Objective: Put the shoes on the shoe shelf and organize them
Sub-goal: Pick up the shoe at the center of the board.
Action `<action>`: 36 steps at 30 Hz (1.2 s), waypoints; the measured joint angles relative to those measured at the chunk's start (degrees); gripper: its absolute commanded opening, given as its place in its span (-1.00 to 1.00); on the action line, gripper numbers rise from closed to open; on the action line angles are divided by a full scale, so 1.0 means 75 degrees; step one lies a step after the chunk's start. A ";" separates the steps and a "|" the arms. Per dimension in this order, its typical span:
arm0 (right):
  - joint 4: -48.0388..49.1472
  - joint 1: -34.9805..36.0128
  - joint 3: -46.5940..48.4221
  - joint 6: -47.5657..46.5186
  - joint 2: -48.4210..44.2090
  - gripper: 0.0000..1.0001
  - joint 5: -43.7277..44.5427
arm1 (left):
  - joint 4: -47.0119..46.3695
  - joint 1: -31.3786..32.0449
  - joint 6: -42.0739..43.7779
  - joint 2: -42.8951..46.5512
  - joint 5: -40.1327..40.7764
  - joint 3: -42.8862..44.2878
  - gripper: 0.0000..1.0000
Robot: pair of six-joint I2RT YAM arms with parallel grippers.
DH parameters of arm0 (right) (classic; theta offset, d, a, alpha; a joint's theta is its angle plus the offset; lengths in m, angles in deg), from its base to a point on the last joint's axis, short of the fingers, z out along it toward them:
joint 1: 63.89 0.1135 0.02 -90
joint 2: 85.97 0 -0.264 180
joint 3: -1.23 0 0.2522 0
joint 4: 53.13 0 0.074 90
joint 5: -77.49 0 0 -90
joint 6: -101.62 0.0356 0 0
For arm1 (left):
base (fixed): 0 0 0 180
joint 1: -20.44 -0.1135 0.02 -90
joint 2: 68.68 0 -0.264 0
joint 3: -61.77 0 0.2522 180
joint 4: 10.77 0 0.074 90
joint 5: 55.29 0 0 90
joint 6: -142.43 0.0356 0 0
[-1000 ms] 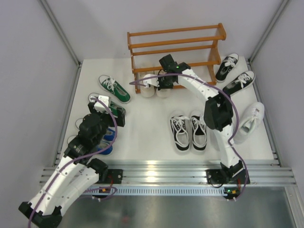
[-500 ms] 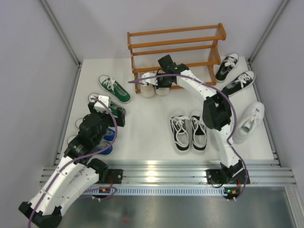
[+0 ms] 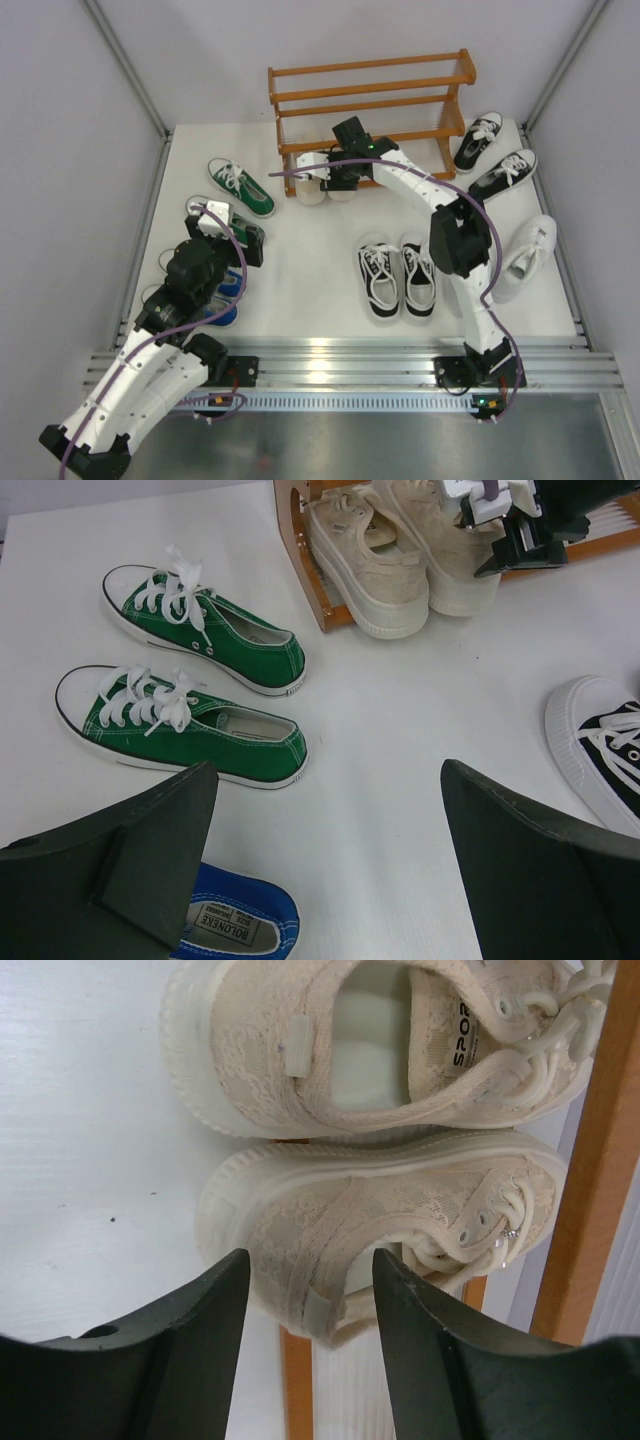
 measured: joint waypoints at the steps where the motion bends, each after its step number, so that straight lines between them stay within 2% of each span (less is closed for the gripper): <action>1: 0.0070 0.0020 -0.0117 0.0050 -0.0099 0.11 -0.0035 | 0.0000 0.0000 0.0000 0.0000 0.0000 -0.0003 0.96; 3: 0.0122 0.0067 -0.0251 0.0128 -0.0277 0.23 -0.0099 | 0.0000 0.0000 0.0000 0.0000 0.0000 -0.0003 0.96; 5: 0.0216 0.0143 -0.0490 0.0256 -0.0562 0.26 -0.0163 | 0.0000 0.0000 0.0000 0.0000 0.0000 -0.0003 0.97; 11: 0.0140 0.0353 -0.1460 0.0679 -0.1953 0.53 -0.0548 | 0.0000 0.0000 -0.0012 0.0017 0.0000 -0.0003 0.96; 18: -0.0402 0.0402 -0.3704 0.1757 -0.4739 0.62 -0.1469 | -0.0003 -0.0003 -0.0589 -0.0117 0.0000 0.0003 0.96; 20: -0.0536 0.0312 -0.4861 0.2229 -0.5931 0.62 -0.1792 | 0.0006 -0.0006 -0.1090 -0.0358 0.0052 0.0026 0.96; 23: -0.0551 -0.0061 -0.5741 0.2804 -0.6831 0.63 -0.2104 | 0.0099 -0.0003 -0.2157 -0.0851 0.0195 0.0041 0.96; 28: -0.0219 -0.1947 -0.7481 0.3858 -0.8300 0.70 -0.2940 | 0.0874 -0.0047 -0.4482 -0.1734 0.0833 0.0160 0.95; 30: 0.0035 -0.2410 -0.8259 0.4109 -0.8848 0.72 -0.3322 | 0.1349 -0.0157 -0.5333 -0.2189 0.1055 0.0452 0.90; 33: 0.0323 -0.2906 -0.9296 0.4336 -0.9591 0.72 -0.4028 | 0.1935 -0.0632 -0.6309 -0.3075 0.1166 0.1093 0.85; 36: 0.0332 -0.3346 -0.9664 0.4403 -0.9836 0.72 -0.4523 | 0.2081 -0.1378 -0.6901 -0.3920 0.0941 0.1469 0.75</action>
